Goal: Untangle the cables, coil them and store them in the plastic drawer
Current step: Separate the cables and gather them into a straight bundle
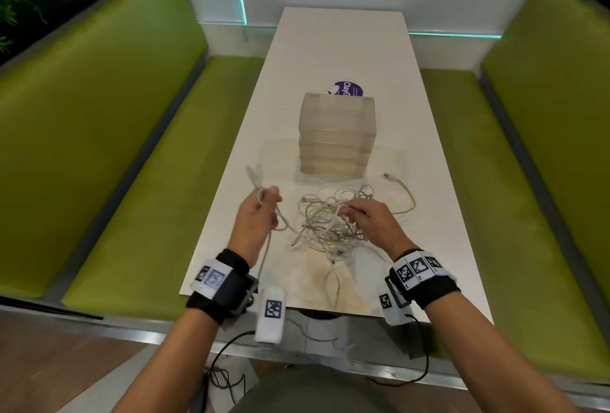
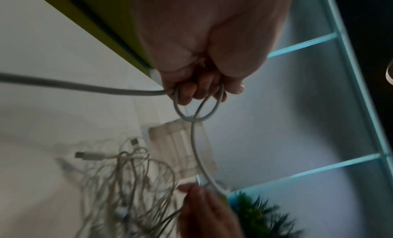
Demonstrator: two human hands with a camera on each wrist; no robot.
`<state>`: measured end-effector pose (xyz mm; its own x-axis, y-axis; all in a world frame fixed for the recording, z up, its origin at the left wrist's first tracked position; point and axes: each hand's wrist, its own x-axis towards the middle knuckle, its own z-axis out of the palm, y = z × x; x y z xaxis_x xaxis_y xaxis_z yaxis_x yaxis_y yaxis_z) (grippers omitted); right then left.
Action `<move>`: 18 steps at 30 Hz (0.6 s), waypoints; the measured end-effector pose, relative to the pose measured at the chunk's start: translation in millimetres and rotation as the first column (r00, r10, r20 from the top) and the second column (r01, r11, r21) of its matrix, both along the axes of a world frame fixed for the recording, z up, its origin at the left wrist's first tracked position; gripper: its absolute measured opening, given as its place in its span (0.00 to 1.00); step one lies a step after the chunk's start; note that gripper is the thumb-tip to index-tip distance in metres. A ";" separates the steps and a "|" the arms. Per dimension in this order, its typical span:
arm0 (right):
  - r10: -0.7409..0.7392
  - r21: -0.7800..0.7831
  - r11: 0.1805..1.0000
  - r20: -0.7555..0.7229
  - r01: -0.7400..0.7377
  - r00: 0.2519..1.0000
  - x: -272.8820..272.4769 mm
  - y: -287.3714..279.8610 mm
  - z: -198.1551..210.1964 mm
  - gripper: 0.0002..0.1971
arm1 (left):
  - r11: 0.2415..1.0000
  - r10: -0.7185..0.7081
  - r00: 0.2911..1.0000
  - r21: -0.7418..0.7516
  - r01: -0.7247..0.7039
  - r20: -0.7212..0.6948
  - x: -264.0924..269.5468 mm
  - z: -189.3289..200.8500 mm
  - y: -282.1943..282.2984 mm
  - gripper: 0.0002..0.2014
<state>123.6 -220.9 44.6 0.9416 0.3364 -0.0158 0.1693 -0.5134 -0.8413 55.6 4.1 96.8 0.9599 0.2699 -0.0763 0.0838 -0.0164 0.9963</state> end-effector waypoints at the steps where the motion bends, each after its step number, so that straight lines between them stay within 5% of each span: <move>1: 0.019 -0.004 1.000 0.020 -0.019 1.000 -2.1 3.0 3.8 0.08 | 0.997 -0.047 0.998 0.065 0.050 -0.040 0.9 -7.3 -7.9 0.13; 8: 0.125 -0.254 0.965 0.203 -0.071 0.971 -10.4 15.2 9.3 0.08 | 0.906 -0.347 0.924 0.199 0.374 -0.159 11.0 -24.5 -59.1 0.13; 14: 0.081 -0.201 0.979 0.229 -0.034 0.970 -11.6 14.3 5.2 0.10 | 0.922 -0.283 0.945 0.225 0.315 -0.164 12.0 -10.6 -55.0 0.12; 18: -0.072 -0.155 0.983 0.151 0.096 0.986 3.7 -7.0 -9.2 0.07 | 0.985 -0.143 0.989 0.095 0.146 -0.038 2.6 18.6 -36.4 0.12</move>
<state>127.2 -228.0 35.4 0.9627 0.2603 0.0742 0.2331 -0.6578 -0.7162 58.2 -32.4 115.4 0.9869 0.1363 -0.0864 0.1040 -0.1275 0.9864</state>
